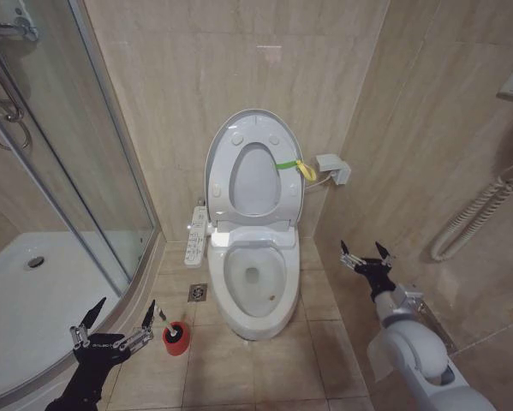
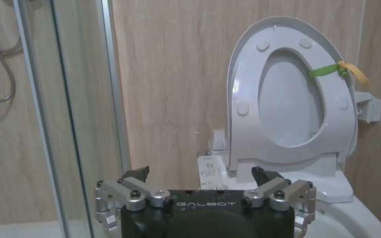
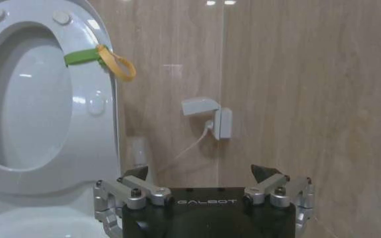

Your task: Open the toilet lid, clean the toilet bowl with a toilet brush, close the toilet lid, and flush.

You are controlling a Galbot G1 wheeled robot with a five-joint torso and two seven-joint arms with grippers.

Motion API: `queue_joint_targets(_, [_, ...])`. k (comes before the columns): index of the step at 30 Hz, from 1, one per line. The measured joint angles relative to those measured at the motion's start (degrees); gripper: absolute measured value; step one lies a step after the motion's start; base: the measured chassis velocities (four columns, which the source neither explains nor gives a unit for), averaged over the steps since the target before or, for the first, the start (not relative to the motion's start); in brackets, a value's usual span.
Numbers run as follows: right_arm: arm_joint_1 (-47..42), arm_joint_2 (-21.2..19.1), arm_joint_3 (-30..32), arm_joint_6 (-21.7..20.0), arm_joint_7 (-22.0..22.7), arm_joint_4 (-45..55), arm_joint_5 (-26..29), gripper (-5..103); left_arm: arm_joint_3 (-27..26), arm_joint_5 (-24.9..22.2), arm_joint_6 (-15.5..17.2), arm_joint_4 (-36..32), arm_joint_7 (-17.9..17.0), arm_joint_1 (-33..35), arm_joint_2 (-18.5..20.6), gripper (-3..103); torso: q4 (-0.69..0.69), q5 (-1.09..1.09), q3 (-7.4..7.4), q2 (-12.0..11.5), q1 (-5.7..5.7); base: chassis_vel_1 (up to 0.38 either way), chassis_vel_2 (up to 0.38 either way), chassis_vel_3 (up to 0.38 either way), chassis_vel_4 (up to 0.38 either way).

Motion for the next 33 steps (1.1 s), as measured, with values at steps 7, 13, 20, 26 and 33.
queue_joint_targets(7, [-4.2,1.7,1.7,0.3,-0.4,2.4,-1.7,100,0.0,0.0,0.0,0.0,0.0,0.0,0.0,100,0.0,0.0,0.0,0.0,0.0,0.0,0.0,0.0,0.0])
queue_joint_targets(13, [-7.1,3.8,3.4,0.2,-0.3,4.6,-2.4,100,0.0,0.0,0.0,0.0,0.0,0.0,0.0,100,0.0,0.0,0.0,0.0,0.0,0.0,0.0,0.0,0.0])
queue_joint_targets(20, [-9.4,6.1,3.3,0.7,-0.8,6.1,-3.8,100,0.0,0.0,0.0,0.0,0.0,0.0,0.0,100,0.0,0.0,0.0,0.0,0.0,0.0,0.0,0.0,0.0])
queue_joint_targets(26, [-10.4,7.8,2.5,1.1,-0.9,7.4,-5.7,100,0.0,0.0,0.0,0.0,0.0,0.0,0.0,100,0.0,0.0,0.0,0.0,0.0,0.0,0.0,0.0,0.0])
queue_joint_targets(33, [-10.5,10.2,1.7,0.9,-1.1,7.8,-8.1,100,0.0,0.0,0.0,0.0,0.0,0.0,0.0,100,0.0,0.0,0.0,0.0,0.0,0.0,0.0,0.0,0.0])
